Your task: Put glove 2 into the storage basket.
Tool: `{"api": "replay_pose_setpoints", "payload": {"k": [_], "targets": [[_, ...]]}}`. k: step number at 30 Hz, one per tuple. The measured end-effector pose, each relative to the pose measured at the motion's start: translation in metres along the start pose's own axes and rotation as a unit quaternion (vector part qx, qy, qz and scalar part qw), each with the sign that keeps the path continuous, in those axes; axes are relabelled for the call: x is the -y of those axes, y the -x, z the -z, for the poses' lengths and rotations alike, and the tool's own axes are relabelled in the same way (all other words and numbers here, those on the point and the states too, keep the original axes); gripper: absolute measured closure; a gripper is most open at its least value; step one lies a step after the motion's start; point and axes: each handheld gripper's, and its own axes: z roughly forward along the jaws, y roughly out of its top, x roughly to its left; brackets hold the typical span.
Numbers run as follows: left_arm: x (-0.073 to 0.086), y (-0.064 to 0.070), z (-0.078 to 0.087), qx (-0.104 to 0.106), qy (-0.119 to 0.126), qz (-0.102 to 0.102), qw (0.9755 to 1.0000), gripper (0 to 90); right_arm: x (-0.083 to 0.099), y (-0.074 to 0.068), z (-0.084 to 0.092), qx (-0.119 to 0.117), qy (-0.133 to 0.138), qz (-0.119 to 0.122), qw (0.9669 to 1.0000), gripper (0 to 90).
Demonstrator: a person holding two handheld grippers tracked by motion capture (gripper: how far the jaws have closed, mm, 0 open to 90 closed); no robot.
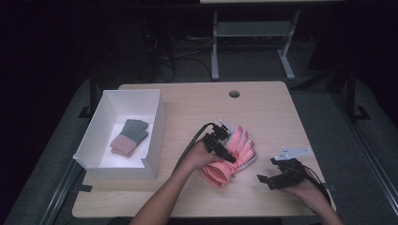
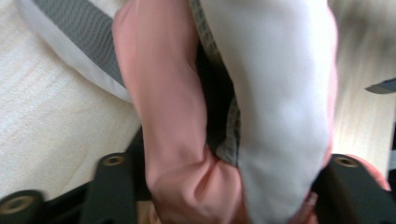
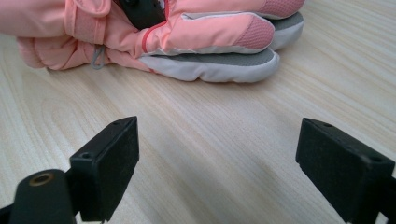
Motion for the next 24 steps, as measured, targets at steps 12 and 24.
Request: {"api": "replay_pose_setpoints", "payload": {"k": [12,24], "targets": [[-0.003,0.006,0.015,0.010,0.005,0.005,0.9999,61.6,0.002,0.002,-0.001,0.013,0.010,-0.001,0.9999,13.0],[-0.004,0.015,0.062,0.012,0.044,0.004,0.9990,61.3,0.003,0.003,-0.003,0.013,0.014,-0.004,0.9998,13.0]]}}
